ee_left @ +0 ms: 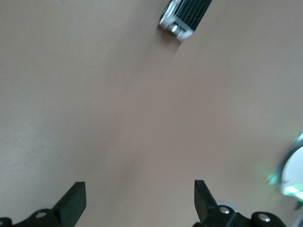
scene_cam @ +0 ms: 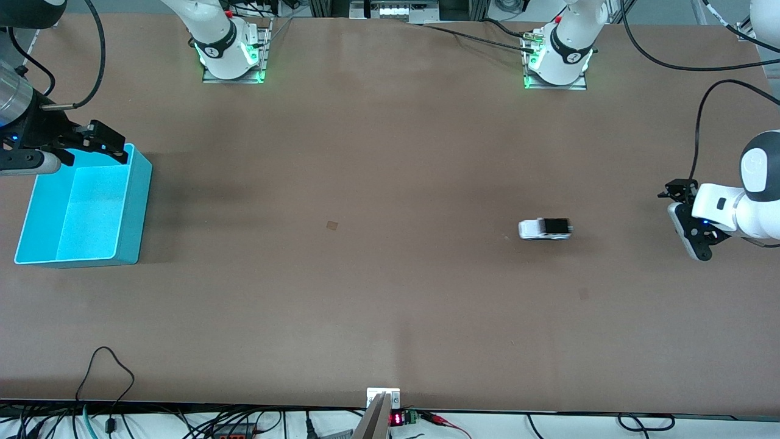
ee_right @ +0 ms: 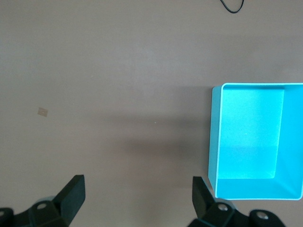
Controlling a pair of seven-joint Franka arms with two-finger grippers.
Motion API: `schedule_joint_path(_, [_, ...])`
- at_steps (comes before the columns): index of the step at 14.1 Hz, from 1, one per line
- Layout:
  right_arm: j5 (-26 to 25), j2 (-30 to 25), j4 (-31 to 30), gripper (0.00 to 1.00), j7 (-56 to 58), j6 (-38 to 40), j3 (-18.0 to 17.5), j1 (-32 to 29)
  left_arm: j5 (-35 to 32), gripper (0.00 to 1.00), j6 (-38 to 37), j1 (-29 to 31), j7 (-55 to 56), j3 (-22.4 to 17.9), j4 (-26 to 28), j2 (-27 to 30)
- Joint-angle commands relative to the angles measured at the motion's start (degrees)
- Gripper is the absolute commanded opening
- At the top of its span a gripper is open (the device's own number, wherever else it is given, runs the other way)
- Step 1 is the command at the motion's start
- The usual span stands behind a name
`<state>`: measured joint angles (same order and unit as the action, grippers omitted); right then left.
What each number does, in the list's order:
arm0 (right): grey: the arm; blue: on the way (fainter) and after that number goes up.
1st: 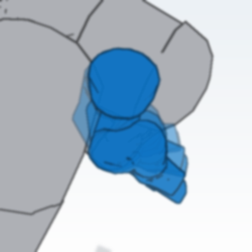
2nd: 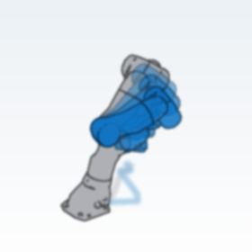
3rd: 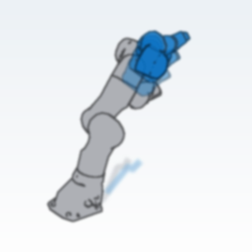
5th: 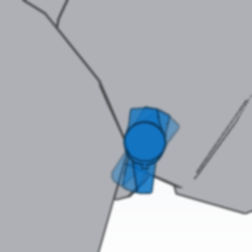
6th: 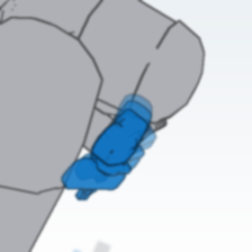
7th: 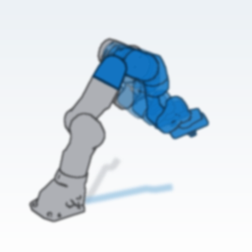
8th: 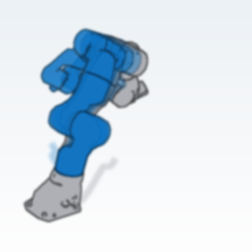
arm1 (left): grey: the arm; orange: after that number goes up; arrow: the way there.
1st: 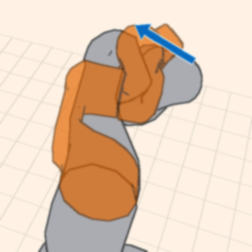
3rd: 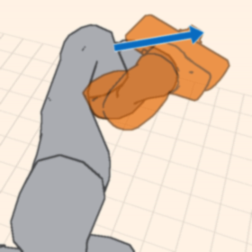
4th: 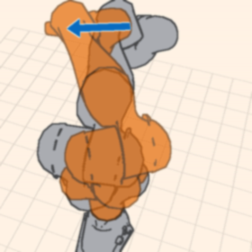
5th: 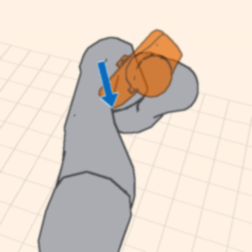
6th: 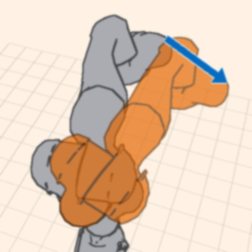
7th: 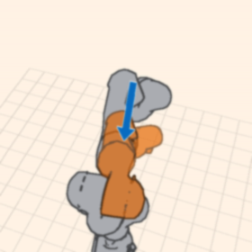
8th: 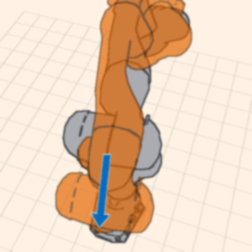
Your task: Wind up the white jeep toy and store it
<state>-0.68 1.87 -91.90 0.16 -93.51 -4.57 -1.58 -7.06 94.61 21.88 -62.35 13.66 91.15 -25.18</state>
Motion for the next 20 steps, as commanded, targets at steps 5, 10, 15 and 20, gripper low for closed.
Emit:
schedule_joint_path(5, [0.8, 0.2, 0.9, 1.00, 0.3, 1.0, 0.0, 0.0, 1.3, 1.00, -6.2, -5.6, 31.3, 2.8, -5.6, 6.1])
schedule_joint_path(10, [0.8, 0.2, 0.9, 1.00, 0.3, 1.0, -0.1, 0.0, 5.9, 1.00, -0.8, -12.3, 65.3, -1.3, -0.4, 14.4])
schedule_joint_path(15, [0.8, 0.1, 0.9, 1.00, 0.3, 1.0, -0.1, -0.1, 6.6, 1.00, 2.8, -19.3, 67.5, -9.7, 3.6, 21.5])
schedule_joint_path(20, [0.8, 0.1, 1.0, 1.00, 0.3, 1.0, 0.0, -0.2, 6.4, 1.00, 2.1, -22.8, 66.6, -16.7, 11.4, 29.8])
